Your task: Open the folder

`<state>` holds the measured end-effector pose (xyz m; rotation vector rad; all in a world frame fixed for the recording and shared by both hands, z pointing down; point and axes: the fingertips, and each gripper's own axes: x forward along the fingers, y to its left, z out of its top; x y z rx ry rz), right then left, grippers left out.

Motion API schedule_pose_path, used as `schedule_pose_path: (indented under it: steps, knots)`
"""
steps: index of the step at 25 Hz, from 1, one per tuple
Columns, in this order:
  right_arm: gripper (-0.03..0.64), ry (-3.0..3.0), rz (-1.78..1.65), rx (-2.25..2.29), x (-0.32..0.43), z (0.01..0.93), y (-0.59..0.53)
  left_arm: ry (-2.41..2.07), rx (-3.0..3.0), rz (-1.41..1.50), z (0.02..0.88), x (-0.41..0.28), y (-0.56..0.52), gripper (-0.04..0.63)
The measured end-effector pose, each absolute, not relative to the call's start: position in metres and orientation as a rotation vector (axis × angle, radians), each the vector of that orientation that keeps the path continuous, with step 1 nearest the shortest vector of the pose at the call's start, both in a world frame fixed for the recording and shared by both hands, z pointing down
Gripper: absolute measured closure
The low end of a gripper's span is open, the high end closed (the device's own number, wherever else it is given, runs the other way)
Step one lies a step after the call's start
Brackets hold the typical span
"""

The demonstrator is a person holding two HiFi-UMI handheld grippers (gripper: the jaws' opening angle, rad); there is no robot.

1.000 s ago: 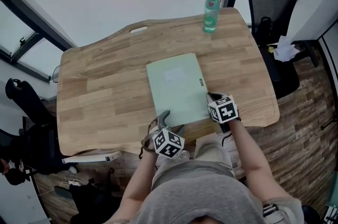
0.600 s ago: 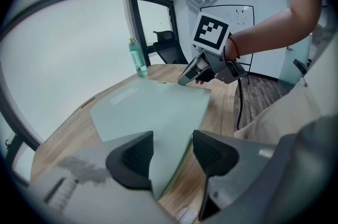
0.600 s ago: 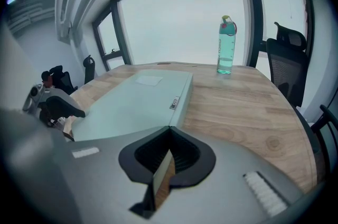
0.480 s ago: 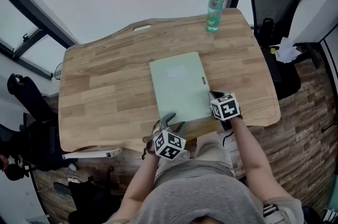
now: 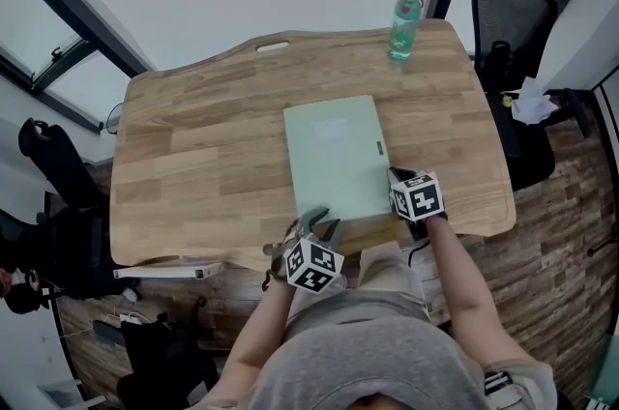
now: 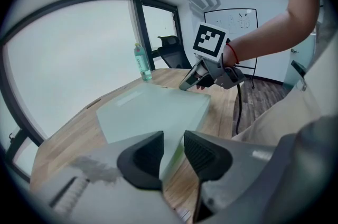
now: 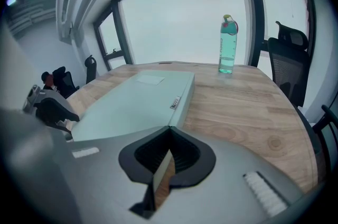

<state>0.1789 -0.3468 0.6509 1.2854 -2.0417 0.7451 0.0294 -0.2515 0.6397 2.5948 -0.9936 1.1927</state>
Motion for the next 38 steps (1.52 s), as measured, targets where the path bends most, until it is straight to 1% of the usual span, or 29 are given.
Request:
schedule_pose_path:
  steps: [14, 21, 29, 38]
  knots:
    - [0.615, -1.993, 0.727, 1.276, 0.179, 0.652, -0.348, -1.084, 2.516, 1.03, 0.632, 0.025, -0.251, 0.478]
    - [0.615, -1.982, 0.72, 1.276, 0.18, 0.653, -0.349, -1.198, 2.451, 0.819, 0.614, -0.004, -0.243, 0.508]
    - [0.615, -1.972, 0.74, 1.269, 0.182, 0.653, -0.348, -1.345, 2.381, 0.725, 0.601, -0.042, -0.238, 0.542]
    - [0.615, -1.965, 0.731, 1.254, 0.18, 0.652, -0.35, -1.558, 2.18, 0.554, 0.592, -0.094, -0.238, 0.577]
